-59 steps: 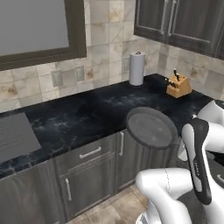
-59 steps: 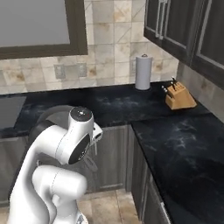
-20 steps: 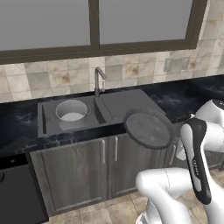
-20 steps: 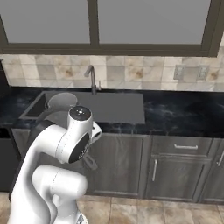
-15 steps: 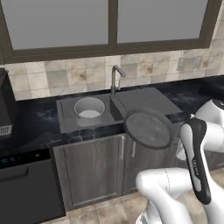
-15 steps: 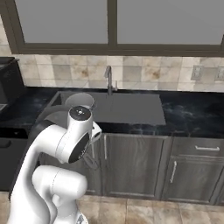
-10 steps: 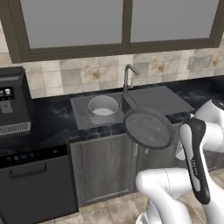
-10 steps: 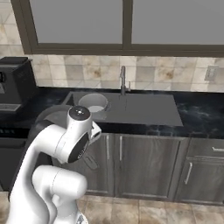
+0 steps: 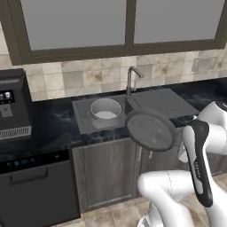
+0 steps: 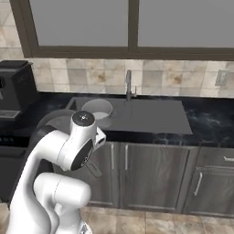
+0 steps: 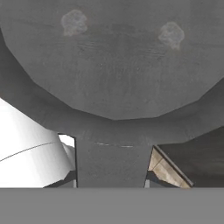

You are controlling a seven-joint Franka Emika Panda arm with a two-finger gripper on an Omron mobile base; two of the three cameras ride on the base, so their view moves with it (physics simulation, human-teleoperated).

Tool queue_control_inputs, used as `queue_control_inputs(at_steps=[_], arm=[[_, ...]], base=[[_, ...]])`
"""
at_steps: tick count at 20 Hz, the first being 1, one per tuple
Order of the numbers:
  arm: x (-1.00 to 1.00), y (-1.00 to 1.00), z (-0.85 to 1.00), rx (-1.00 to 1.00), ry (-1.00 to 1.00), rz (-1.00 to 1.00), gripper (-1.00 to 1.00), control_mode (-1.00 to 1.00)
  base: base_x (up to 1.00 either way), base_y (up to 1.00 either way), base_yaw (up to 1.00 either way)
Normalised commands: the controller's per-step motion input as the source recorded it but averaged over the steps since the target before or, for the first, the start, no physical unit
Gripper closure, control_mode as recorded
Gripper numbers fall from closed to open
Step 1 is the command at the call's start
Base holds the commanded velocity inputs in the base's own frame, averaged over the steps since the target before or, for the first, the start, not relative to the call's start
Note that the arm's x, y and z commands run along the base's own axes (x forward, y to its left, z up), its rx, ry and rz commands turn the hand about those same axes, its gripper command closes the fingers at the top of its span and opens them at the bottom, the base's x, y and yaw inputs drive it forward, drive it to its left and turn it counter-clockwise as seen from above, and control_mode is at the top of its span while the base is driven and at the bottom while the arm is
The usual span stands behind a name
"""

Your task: Move the pot and pan from the stove into the sink.

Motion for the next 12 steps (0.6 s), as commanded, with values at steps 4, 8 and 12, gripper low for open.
queue_control_inputs(at_steps=[4,8,12], arm=[[0.00,0.00,0.00,0.00,0.00,0.00,1.00,1.00],[0.00,0.00,0.00,0.00,0.00,0.00,1.00,1.00],[0.00,0.00,0.00,0.00,0.00,0.00,1.00,1.00]], base=[[0.59,0.16,0.00],[0.64,0.20,0.00],[0.65,0.22,0.00]])
